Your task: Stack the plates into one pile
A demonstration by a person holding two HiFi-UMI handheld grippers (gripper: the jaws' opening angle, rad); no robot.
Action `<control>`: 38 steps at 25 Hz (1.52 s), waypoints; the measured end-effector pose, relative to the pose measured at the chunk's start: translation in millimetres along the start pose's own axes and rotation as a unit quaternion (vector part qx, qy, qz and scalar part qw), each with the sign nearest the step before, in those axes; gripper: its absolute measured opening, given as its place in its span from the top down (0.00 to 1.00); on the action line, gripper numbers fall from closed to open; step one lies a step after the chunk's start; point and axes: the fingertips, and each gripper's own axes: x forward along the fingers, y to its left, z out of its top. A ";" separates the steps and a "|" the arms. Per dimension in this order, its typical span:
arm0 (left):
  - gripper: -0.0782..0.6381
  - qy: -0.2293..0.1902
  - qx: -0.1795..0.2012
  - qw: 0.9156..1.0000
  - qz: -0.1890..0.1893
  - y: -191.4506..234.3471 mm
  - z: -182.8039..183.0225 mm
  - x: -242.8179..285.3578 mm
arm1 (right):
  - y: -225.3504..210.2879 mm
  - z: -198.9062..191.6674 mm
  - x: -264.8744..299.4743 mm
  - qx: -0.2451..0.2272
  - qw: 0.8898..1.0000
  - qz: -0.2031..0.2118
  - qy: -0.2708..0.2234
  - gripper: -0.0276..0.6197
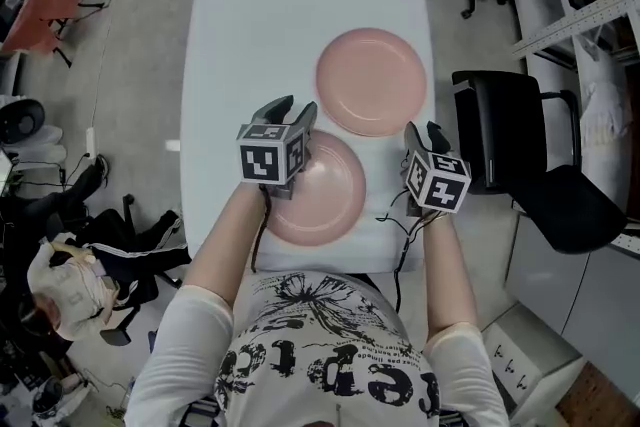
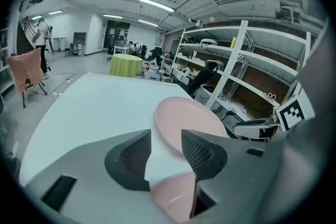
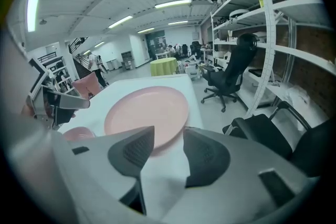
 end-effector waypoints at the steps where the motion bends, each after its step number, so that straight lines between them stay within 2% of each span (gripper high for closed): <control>1: 0.64 0.003 0.003 1.000 -0.002 1.9 3.9 11.6 | -5.0 4.2 8.1 0.001 1.000 -0.004 0.001 0.68; 4: 0.63 0.000 0.025 1.000 0.003 6.7 15.6 43.4 | -19.9 17.7 32.0 0.009 1.000 -0.016 -0.001 0.69; 8: 0.64 0.007 0.065 0.998 0.004 6.8 13.1 72.3 | -30.4 19.0 56.0 0.013 1.000 -0.024 0.010 0.69; 14: 0.65 0.033 0.059 0.998 -0.010 9.8 0.0 101.7 | -37.0 14.2 80.3 0.013 0.999 -0.032 0.026 0.73; 18: 0.69 0.038 0.082 0.996 -0.019 6.8 -1.1 110.6 | -37.8 13.9 89.4 0.008 0.999 -0.040 0.014 0.80; 22: 0.70 0.039 0.074 0.996 -0.026 7.1 -5.8 113.9 | -38.8 9.7 91.4 0.011 0.999 -0.039 0.010 0.81; 26: 0.72 0.040 0.055 0.997 -0.030 5.9 -5.9 98.9 | -31.9 7.5 79.6 0.026 0.999 -0.027 0.014 0.82; 31: 0.73 0.012 0.018 0.999 -0.035 -3.0 8.8 62.6 | -22.6 18.5 51.3 0.028 1.000 -0.014 -0.002 0.82; 38: 0.73 -0.026 0.021 0.999 -0.013 -16.1 -0.4 -10.5 | 4.2 23.9 -8.9 0.009 0.999 0.002 -0.045 0.82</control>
